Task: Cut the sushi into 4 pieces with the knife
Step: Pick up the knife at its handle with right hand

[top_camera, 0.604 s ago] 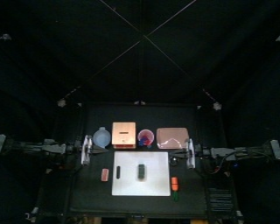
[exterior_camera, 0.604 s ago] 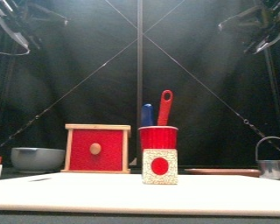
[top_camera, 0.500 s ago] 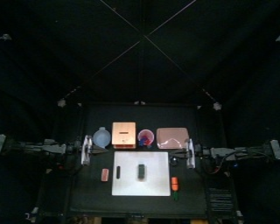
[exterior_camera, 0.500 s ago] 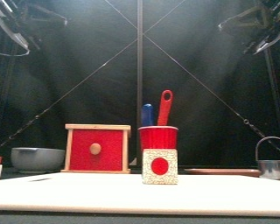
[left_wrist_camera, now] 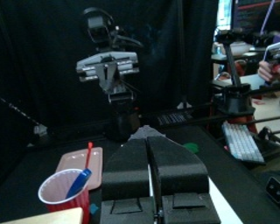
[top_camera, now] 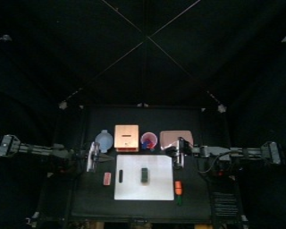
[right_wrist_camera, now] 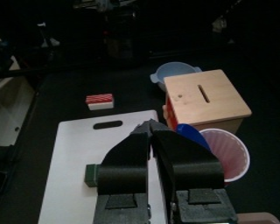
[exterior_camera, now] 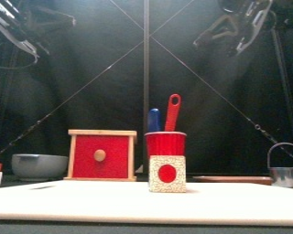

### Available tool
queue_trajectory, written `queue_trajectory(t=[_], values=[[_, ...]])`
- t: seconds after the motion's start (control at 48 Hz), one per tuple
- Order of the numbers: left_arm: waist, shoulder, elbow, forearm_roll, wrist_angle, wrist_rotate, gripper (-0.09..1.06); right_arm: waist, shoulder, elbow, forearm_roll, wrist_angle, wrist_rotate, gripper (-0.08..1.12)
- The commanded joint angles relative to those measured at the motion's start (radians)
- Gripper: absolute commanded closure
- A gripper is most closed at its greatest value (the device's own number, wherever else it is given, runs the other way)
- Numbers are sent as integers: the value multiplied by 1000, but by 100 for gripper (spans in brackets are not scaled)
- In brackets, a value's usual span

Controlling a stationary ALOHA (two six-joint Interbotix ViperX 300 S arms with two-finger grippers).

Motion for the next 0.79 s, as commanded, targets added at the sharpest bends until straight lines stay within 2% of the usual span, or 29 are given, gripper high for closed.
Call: queue_trajectory(t=[0.021,0.125,0.333,0.438,0.667,0.792], values=[[-3,61,-40,0,-20,2,79,-20,52,-117,5,117,-2,86],[-6,103,-52,-2,-20,2,70,-34,109,-190,9,213,0,68],[-12,164,-52,0,-31,3,51,-48,230,-288,-21,365,-6,17],[-20,183,-46,0,-32,5,39,-48,284,-321,-64,410,-11,0],[-35,198,-40,0,-32,2,14,-40,385,-403,-189,514,-11,0],[-35,196,-40,-3,-32,2,9,-40,437,-459,-218,569,-12,1]])
